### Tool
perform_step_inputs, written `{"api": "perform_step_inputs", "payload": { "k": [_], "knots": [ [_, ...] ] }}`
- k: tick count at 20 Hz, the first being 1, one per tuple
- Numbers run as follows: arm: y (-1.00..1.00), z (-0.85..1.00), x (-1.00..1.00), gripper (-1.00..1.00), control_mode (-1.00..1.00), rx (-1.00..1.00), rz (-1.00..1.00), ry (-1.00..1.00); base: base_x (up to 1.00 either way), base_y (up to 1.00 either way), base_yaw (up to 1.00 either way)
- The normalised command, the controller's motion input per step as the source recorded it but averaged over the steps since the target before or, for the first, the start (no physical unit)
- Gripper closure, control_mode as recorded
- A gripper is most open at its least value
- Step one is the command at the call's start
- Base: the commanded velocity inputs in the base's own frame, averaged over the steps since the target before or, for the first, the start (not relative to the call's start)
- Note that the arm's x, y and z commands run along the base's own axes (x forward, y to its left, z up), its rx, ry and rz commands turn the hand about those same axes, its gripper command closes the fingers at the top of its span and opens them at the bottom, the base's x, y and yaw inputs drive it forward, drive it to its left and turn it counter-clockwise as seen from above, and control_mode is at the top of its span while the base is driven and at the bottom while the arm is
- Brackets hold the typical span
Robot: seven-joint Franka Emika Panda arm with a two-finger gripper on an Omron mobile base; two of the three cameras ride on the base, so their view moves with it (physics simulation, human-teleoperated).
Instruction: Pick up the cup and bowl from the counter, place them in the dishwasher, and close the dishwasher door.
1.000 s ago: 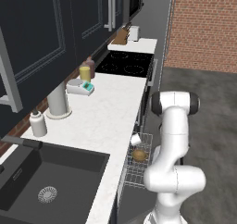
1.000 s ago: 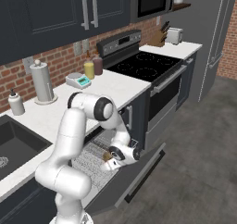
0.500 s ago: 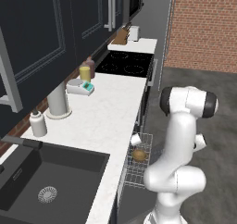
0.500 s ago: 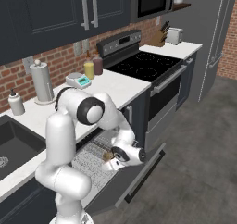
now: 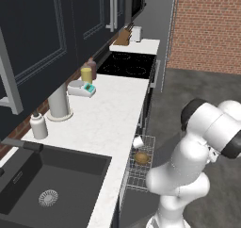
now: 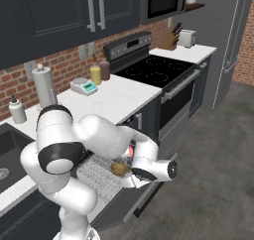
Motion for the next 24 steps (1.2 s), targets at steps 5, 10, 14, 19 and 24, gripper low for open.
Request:
{"api": "perform_step_inputs", "payload": {
  "k": [5, 10, 14, 19, 24],
  "knots": [
    [-1.0, 0.16, -0.22, -1.0, -1.0, 0.0, 0.16, -0.07, 0.0, 0.0, 0.0],
    [-1.0, -0.28, -0.17, -1.0, -1.0, 0.0, 0.3, -0.1, 0.0, 0.0, 0.0],
    [-0.97, -0.64, -0.16, -1.0, -1.0, 0.02, 0.26, -0.09, 0.0, 0.0, 0.0],
    [-0.79, -0.79, -0.05, -1.0, -1.0, 0.14, 0.17, -0.06, 0.0, 0.0, 0.0],
    [-0.54, -0.8, 0.0, -1.0, -1.0, 0.33, 0.05, -0.02, 0.0, 0.0, 0.0]
  ]
}}
